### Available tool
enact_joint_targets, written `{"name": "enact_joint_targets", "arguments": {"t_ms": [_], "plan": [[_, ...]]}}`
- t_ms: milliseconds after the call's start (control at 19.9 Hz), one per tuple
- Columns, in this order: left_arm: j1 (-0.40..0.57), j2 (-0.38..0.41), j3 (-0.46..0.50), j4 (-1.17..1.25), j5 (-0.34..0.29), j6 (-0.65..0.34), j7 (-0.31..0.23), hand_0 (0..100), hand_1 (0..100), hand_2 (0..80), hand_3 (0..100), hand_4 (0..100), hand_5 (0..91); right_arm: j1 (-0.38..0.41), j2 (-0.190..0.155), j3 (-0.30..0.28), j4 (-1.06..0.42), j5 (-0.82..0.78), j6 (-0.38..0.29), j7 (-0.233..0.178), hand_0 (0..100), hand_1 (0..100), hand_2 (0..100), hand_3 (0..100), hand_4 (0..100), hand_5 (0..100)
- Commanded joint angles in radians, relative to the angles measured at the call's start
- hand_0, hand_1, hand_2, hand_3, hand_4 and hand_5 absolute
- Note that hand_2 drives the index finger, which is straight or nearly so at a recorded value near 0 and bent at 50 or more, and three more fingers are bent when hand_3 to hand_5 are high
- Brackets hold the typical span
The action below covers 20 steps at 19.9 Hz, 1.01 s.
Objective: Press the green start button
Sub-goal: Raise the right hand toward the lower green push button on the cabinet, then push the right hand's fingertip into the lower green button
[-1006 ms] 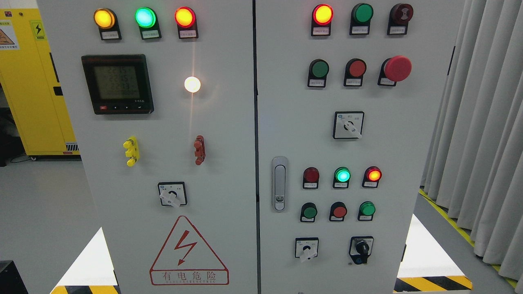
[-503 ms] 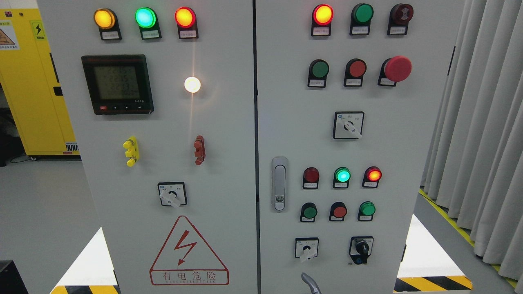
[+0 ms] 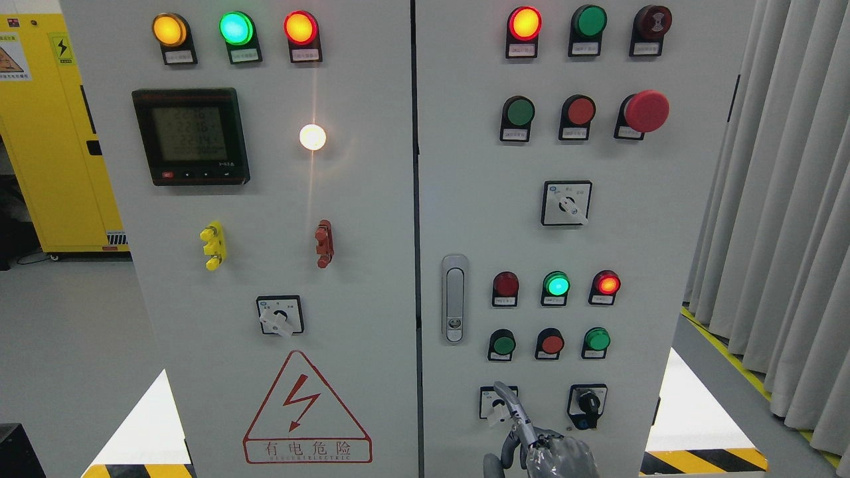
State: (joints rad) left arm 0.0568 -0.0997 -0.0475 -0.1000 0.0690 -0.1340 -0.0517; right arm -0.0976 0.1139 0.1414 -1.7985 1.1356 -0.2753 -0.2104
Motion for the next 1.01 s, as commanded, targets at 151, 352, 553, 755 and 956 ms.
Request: {"name": "enact_joint_targets", "arguments": {"t_ms": [151, 352, 553, 755, 956], "plan": [[0.000, 0.000, 0.000, 0.000, 0.000, 0.001, 0.000, 12, 56, 0.0, 0, 0, 0.0, -0.097, -0.003, -0.045, 0.128, 0.061, 0.013, 0.002, 73, 100, 1, 97, 100, 100], [0.000, 0.000, 0.000, 0.000, 0.000, 0.001, 0.000, 12, 56, 0.0, 0, 0, 0.0, -0.119, -0.005, -0.045, 0.165, 0.061, 0.015, 0.002, 75, 100, 1, 97, 100, 100], [0.001, 0.000, 0.000, -0.001, 0.000, 0.001, 0.000, 12, 56, 0.0, 0, 0, 0.0, -0.131, -0.005, -0.045, 0.200, 0.055, 0.016, 0.002, 77, 100, 1, 97, 100, 100], [0.000, 0.000, 0.000, 0.000, 0.000, 0.001, 0.000, 12, 56, 0.0, 0, 0, 0.0, -0.131, -0.004, -0.048, 0.212, 0.047, 0.018, 0.000, 77, 100, 1, 97, 100, 100], [0.000, 0.000, 0.000, 0.000, 0.000, 0.001, 0.000, 12, 56, 0.0, 0, 0, 0.0, -0.134, -0.005, -0.048, 0.218, 0.044, 0.019, 0.002, 77, 99, 1, 98, 100, 100]]}}
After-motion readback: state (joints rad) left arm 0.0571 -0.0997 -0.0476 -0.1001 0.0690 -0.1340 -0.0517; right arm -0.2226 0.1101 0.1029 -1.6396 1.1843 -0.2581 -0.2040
